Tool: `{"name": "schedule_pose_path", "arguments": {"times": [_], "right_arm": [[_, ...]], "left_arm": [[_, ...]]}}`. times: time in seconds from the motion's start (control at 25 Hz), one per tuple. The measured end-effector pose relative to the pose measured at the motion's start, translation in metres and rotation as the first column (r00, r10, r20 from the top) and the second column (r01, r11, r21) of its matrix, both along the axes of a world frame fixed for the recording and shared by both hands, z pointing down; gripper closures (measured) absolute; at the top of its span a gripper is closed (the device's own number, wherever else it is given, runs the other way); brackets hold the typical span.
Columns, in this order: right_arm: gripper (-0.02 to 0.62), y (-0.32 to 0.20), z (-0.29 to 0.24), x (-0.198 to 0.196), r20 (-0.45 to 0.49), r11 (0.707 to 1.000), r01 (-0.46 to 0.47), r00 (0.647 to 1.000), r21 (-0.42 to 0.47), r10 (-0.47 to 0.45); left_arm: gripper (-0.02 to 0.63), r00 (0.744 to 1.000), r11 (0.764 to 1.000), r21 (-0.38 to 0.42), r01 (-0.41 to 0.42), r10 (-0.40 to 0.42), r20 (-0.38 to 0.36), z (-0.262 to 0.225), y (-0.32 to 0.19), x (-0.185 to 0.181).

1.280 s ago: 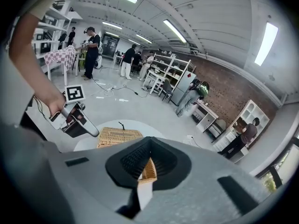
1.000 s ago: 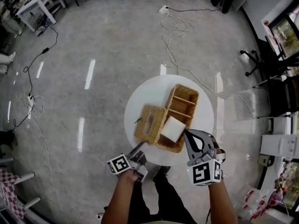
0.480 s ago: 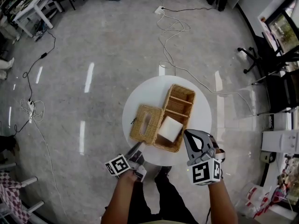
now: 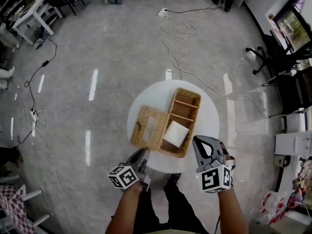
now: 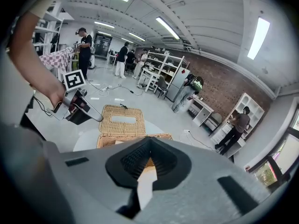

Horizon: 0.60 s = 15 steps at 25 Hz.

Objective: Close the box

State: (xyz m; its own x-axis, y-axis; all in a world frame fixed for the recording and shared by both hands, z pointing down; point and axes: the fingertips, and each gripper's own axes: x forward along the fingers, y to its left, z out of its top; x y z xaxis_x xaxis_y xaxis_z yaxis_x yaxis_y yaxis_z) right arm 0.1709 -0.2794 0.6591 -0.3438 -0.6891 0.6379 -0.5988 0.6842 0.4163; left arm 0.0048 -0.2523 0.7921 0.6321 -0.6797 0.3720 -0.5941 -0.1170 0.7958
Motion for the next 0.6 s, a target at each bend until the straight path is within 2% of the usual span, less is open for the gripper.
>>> {"name": "schedule_pose_path", "arguments": {"times": [0.12, 0.28, 0.4, 0.6], "right_arm": [[0.601, 0.003, 0.000, 0.003, 0.003, 1.000, -0.008, 1.000, -0.001, 0.008], [0.601, 0.007, -0.001, 0.007, 0.006, 1.000, -0.022, 1.000, -0.003, 0.022], [0.601, 0.011, -0.002, 0.009, 0.011, 1.000, -0.030, 0.999, -0.003, 0.030], [0.601, 0.017, -0.003, 0.017, 0.017, 0.999, -0.043, 0.999, -0.007, 0.044]], "left_arm": [[0.549, 0.993, 0.997, 0.047, -0.055, 0.049, 0.103, -0.007, 0.002, 0.003], [0.549, 0.962, 0.985, 0.101, -0.143, 0.115, 0.246, -0.016, 0.006, 0.008], [0.548, 0.926, 0.969, 0.128, -0.212, 0.157, 0.343, -0.021, 0.009, 0.012], [0.549, 0.850, 0.931, 0.165, -0.325, 0.212, 0.482, -0.029, 0.014, 0.025]]}}
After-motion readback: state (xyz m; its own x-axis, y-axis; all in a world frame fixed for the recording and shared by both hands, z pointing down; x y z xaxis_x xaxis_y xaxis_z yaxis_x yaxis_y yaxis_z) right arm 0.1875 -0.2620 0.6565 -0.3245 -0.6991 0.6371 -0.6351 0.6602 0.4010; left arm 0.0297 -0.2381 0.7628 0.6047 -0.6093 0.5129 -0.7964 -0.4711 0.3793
